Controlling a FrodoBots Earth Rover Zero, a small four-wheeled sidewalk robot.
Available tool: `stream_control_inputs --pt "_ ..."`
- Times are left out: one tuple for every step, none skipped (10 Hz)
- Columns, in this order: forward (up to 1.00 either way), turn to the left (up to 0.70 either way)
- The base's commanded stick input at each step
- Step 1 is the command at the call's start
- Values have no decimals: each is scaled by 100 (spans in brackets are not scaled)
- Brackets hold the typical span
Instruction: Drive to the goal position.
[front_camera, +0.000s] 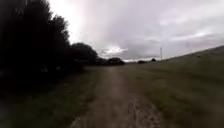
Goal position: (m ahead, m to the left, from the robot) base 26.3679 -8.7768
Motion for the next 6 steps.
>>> stream_control_inputs --pt "70 0" --pt "70 0" --pt "70 0" --pt "70 0" --pt "70 0" --pt "70 0"
